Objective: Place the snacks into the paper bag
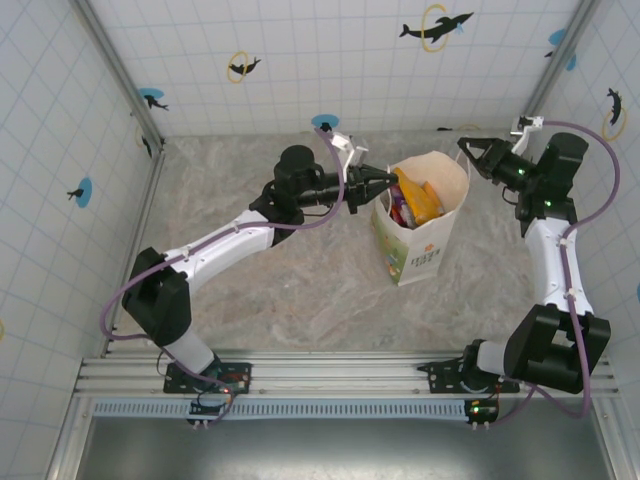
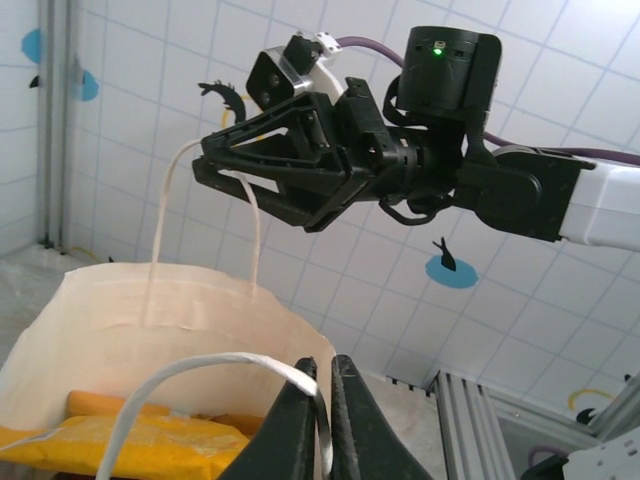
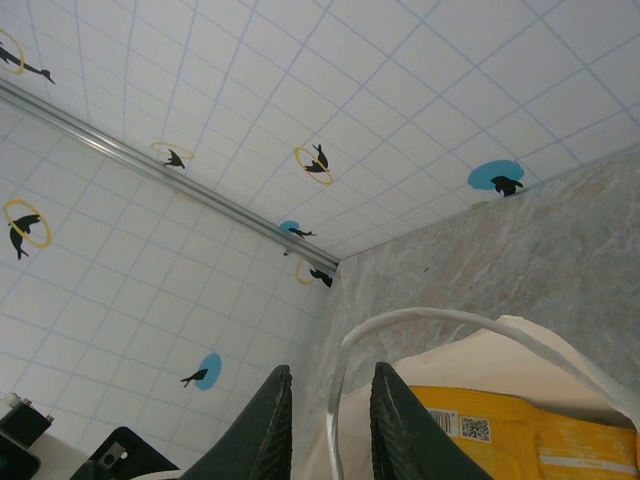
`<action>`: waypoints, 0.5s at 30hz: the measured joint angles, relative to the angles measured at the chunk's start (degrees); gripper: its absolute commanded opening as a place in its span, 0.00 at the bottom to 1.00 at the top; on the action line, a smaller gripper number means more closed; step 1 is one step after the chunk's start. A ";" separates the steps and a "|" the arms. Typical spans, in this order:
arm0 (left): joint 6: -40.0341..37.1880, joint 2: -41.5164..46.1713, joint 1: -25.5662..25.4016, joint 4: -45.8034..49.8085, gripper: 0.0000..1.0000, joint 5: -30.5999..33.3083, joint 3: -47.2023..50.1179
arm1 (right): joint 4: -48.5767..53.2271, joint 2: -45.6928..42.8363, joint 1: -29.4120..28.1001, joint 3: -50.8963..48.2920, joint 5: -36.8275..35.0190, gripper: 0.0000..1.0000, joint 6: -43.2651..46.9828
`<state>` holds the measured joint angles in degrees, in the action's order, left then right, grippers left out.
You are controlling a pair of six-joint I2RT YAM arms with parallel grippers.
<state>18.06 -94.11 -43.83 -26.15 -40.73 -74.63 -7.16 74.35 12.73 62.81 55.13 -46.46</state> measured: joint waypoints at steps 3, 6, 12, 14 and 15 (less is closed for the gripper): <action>-0.02 0.55 0.00 1.03 0.02 1.31 0.00 | -0.46 0.00 -0.11 -0.04 -0.20 0.14 -0.09; -0.04 1.18 0.00 2.36 0.00 2.21 0.00 | -0.74 0.00 -0.70 -0.13 -0.74 0.09 -0.37; -0.11 2.91 0.22 5.73 0.00 3.91 0.02 | -0.79 -0.20 -2.80 -0.37 -2.25 0.03 -0.52; -0.24 3.98 0.72 6.80 0.00 4.72 0.44 | -0.74 -0.46 -3.80 -0.46 -3.02 0.02 -0.55; -0.26 4.74 1.09 7.45 0.00 5.27 0.87 | -0.74 -0.70 -4.46 -0.50 -3.58 0.02 -0.59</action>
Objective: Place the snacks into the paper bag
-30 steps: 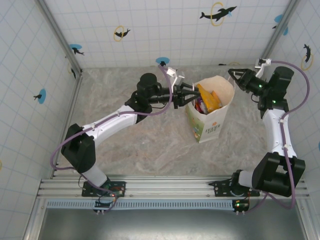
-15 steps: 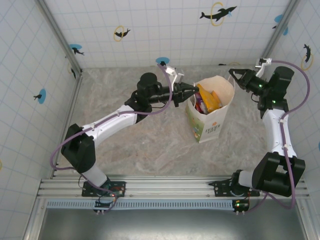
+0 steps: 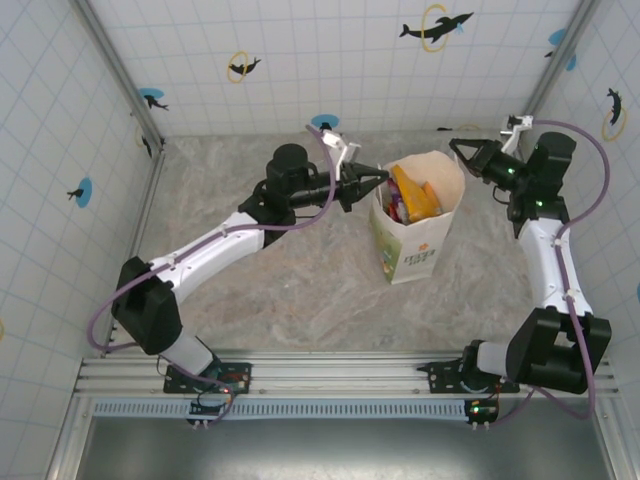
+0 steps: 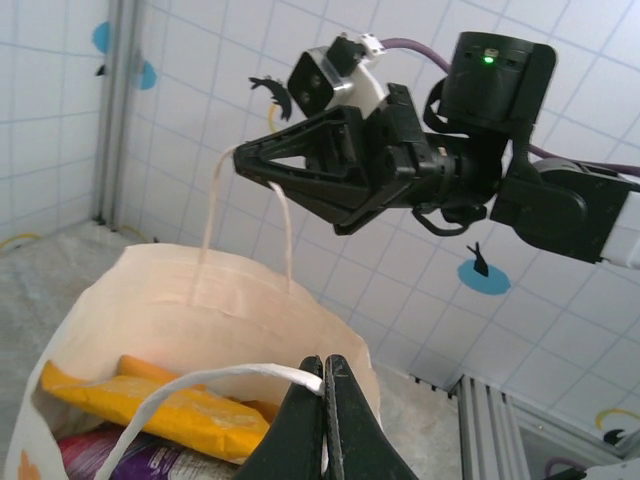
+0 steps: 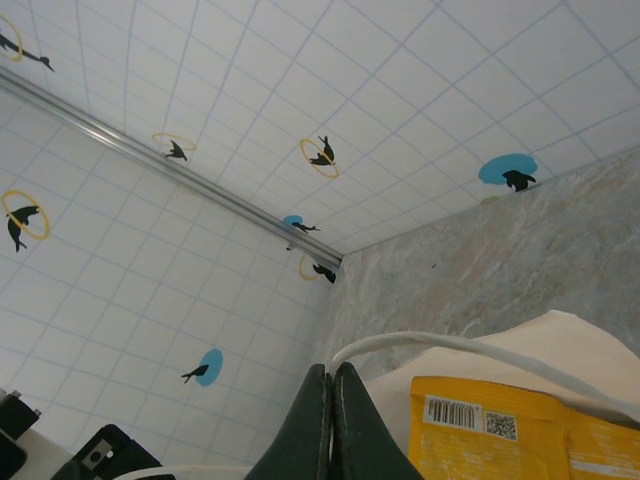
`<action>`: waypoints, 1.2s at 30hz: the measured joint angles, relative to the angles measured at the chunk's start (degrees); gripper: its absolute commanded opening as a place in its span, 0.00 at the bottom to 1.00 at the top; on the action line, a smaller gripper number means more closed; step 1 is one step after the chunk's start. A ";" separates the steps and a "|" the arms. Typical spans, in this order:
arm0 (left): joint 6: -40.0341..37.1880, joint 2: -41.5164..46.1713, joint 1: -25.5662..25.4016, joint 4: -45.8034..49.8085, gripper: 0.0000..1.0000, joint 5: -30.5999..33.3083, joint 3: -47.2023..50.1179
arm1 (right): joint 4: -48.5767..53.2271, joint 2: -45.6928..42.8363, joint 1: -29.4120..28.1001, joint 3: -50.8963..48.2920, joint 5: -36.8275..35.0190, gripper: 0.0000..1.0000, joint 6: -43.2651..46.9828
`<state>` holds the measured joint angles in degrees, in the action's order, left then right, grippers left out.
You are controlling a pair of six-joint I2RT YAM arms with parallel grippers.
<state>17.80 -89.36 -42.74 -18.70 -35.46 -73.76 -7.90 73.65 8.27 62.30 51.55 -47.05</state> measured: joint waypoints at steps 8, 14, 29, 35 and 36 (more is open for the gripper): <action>-3.08 6.47 4.00 7.17 0.00 3.23 3.10 | 0.07 -1.97 -8.24 -0.02 -5.81 0.02 0.02; -5.66 13.62 6.58 13.00 0.00 5.66 6.38 | 0.39 -2.12 -16.28 -0.02 -11.28 0.01 0.44; -9.42 25.92 10.05 24.81 0.10 14.01 10.60 | -0.04 0.87 -30.34 1.05 -20.02 0.06 3.06; -9.75 27.56 10.25 25.97 0.48 17.18 10.86 | 0.24 0.87 -30.77 2.21 -22.32 0.32 4.98; -9.73 27.78 10.27 26.08 0.53 17.66 10.86 | 0.66 0.72 -30.77 2.25 -22.91 0.35 5.44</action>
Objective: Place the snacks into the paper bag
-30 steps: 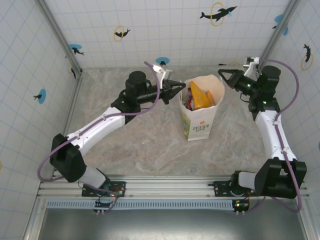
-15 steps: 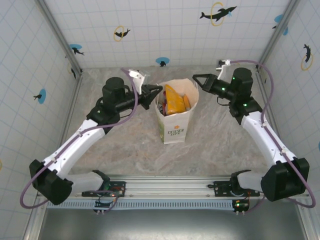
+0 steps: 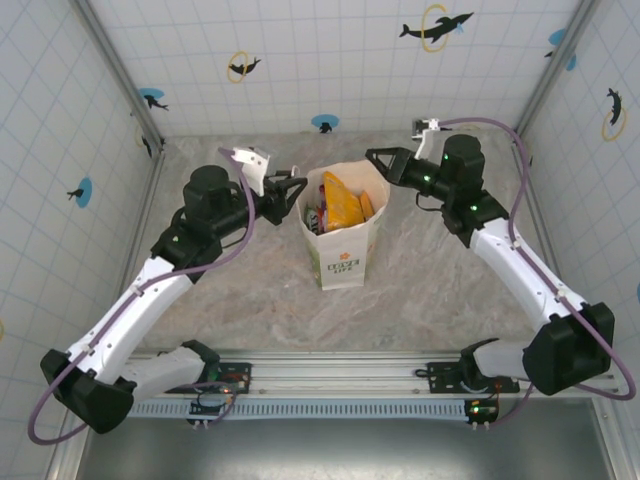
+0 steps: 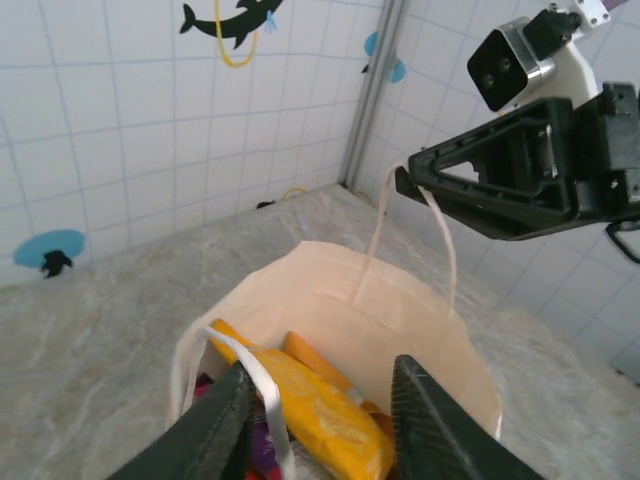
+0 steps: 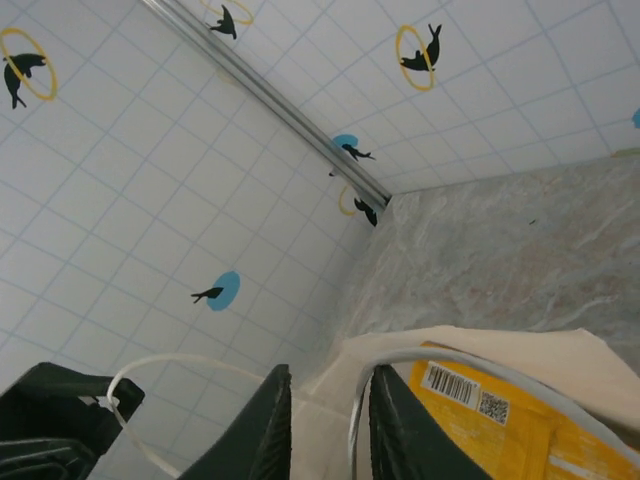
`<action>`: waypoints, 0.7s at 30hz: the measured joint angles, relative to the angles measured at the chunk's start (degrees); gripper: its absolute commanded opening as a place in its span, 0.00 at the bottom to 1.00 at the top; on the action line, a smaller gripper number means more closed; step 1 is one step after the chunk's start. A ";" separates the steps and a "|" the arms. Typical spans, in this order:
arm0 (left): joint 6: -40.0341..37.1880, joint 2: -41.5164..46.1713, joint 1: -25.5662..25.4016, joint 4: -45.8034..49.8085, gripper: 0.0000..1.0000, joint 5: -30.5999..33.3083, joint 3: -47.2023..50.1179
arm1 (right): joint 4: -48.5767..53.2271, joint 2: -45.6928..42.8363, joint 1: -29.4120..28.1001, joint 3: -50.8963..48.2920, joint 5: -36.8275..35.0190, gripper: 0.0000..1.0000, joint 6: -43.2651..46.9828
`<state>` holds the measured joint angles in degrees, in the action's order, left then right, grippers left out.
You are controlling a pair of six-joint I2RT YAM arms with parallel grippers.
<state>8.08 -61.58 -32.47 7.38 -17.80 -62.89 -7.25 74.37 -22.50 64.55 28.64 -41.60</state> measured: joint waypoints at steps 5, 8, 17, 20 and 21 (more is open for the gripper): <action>0.96 0.76 0.02 2.16 0.67 2.10 0.00 | 2.82 -2.45 0.46 0.00 -2.10 0.47 2.40; 1.62 1.84 0.02 4.35 0.71 3.87 0.00 | 5.22 -5.09 1.79 -0.17 -2.97 0.51 3.48; 7.67 9.18 0.17 10.23 0.87 16.46 3.39 | 9.79 -14.56 12.20 -6.47 -4.76 0.57 7.10; 10.58 11.56 0.35 12.35 0.97 24.35 5.64 | 10.73 -17.46 16.59 -10.38 -5.95 0.61 9.09; 11.61 12.46 0.42 12.92 0.98 27.28 6.93 | 10.91 -18.40 18.29 -12.44 -6.71 0.63 10.12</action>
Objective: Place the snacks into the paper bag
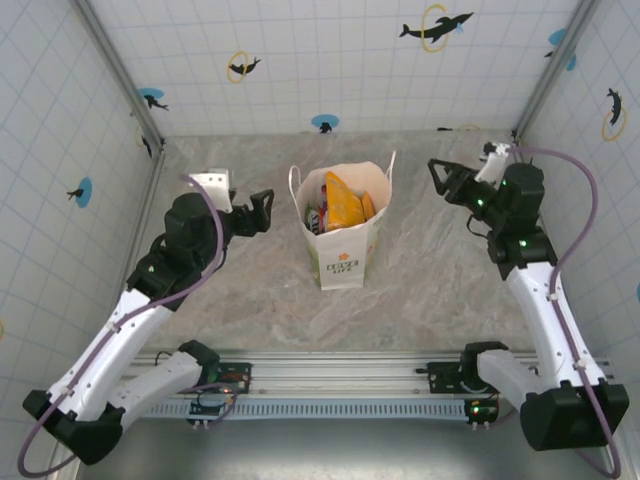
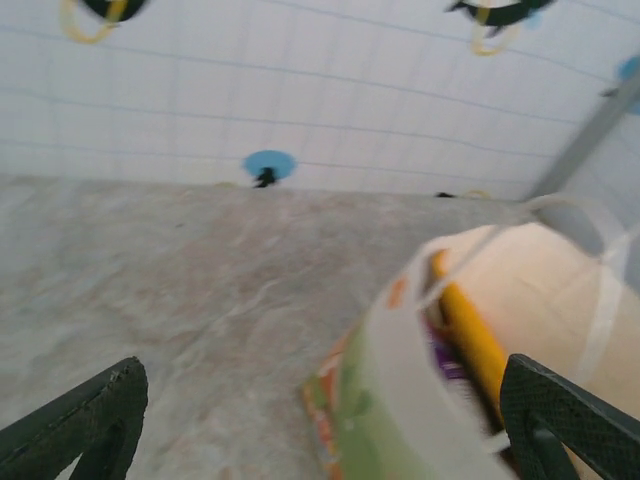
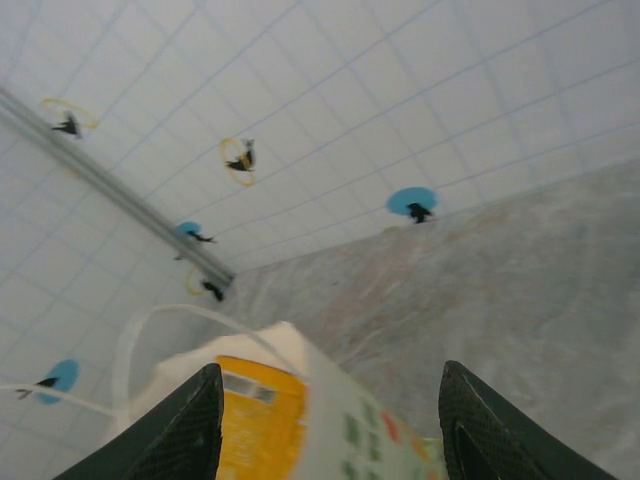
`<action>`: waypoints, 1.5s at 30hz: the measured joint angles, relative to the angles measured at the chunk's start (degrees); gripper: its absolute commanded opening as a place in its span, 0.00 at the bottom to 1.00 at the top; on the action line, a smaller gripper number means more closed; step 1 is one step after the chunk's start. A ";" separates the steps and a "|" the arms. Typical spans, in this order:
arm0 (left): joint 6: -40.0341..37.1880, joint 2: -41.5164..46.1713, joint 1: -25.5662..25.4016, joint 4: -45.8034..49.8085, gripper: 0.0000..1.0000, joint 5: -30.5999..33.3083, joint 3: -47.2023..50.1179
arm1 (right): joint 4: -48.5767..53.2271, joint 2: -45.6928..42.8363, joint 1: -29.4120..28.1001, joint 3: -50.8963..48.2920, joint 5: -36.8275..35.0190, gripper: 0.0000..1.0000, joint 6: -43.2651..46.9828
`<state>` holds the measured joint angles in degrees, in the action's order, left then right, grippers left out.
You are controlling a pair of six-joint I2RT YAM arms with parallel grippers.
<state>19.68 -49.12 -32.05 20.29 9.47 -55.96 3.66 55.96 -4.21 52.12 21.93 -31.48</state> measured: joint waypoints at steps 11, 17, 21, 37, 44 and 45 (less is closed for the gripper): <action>4.87 3.48 14.10 -2.49 0.98 12.11 16.81 | -3.89 0.13 6.47 -20.06 -7.39 0.98 8.59; 4.76 2.36 22.23 -16.74 0.98 11.45 32.50 | -17.16 3.89 6.49 -31.58 -12.07 0.98 12.83; 3.04 -0.76 23.85 -28.98 0.98 11.82 41.11 | -25.20 8.20 6.54 -37.18 -14.51 0.98 15.78; -9.35 -26.03 30.47 -76.78 0.98 8.61 55.28 | -59.67 29.31 4.76 -47.01 -19.76 0.99 25.22; -11.78 -37.62 32.37 -95.21 0.98 4.96 55.63 | -70.88 31.47 4.26 -51.45 -21.55 0.99 26.38; -11.93 -37.66 32.37 -95.76 0.98 5.35 55.69 | -71.43 31.47 4.15 -51.49 -21.99 0.99 26.38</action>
<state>7.75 -86.78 0.32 -75.46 14.83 -0.27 -67.77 87.44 -0.05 0.62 -0.05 -5.10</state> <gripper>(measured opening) 0.979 0.988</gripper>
